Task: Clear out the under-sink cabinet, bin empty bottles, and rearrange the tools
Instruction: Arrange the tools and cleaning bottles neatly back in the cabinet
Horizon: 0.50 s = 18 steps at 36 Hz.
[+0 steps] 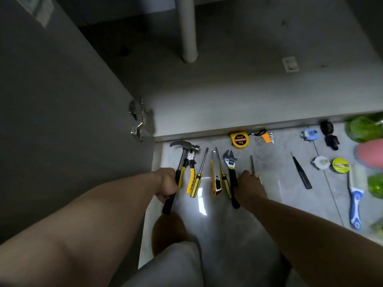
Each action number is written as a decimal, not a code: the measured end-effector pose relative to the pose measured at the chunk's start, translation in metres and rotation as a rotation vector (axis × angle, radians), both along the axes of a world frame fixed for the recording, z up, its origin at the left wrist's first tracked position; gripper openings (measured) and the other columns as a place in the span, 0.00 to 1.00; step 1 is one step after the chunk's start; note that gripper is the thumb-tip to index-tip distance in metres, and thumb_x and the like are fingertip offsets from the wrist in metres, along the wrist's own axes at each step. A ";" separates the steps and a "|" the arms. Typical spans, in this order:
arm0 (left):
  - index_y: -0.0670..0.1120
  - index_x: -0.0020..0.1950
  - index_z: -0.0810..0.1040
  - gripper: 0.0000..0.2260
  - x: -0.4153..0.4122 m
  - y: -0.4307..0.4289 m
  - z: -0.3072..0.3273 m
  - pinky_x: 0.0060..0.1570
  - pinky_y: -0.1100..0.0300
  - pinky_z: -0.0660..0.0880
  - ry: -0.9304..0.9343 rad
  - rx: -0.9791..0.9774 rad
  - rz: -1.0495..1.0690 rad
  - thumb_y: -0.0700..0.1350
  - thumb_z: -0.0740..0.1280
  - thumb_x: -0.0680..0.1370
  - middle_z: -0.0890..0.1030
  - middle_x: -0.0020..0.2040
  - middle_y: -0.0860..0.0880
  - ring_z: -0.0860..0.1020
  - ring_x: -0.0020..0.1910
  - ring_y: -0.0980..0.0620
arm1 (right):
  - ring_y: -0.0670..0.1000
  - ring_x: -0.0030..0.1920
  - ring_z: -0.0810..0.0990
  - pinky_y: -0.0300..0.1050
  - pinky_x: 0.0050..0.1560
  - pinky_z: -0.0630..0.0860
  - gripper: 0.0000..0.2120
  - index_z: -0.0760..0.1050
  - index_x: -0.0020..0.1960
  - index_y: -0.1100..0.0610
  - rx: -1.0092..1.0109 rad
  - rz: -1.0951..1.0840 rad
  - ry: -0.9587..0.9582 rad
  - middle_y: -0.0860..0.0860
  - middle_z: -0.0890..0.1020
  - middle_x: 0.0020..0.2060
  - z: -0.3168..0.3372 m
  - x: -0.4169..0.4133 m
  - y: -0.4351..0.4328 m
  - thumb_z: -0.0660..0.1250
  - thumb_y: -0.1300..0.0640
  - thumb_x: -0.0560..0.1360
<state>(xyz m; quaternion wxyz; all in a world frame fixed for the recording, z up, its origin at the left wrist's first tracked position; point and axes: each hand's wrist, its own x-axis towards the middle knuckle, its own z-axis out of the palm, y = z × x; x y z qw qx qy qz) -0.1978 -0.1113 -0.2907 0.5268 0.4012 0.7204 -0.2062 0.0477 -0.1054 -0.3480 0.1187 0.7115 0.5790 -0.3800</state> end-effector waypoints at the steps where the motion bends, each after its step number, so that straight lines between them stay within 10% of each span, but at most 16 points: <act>1: 0.39 0.49 0.77 0.03 0.000 -0.002 -0.004 0.48 0.45 0.84 0.024 0.031 -0.003 0.36 0.65 0.81 0.81 0.47 0.37 0.85 0.45 0.38 | 0.61 0.60 0.79 0.54 0.57 0.78 0.19 0.70 0.62 0.61 0.009 -0.008 -0.006 0.59 0.78 0.59 -0.003 -0.002 0.000 0.71 0.58 0.75; 10: 0.40 0.61 0.76 0.10 0.005 -0.005 -0.033 0.55 0.51 0.81 0.184 0.199 0.025 0.40 0.63 0.81 0.79 0.60 0.39 0.81 0.57 0.40 | 0.56 0.48 0.83 0.44 0.41 0.76 0.11 0.82 0.53 0.56 -0.087 0.053 -0.083 0.54 0.83 0.44 -0.009 -0.005 0.005 0.74 0.59 0.71; 18: 0.40 0.71 0.67 0.21 0.015 -0.008 -0.052 0.60 0.51 0.76 0.163 0.255 0.213 0.38 0.66 0.79 0.75 0.66 0.39 0.75 0.65 0.39 | 0.55 0.48 0.81 0.50 0.49 0.80 0.07 0.77 0.54 0.54 -0.095 0.126 0.071 0.52 0.81 0.46 -0.006 0.013 -0.001 0.65 0.56 0.77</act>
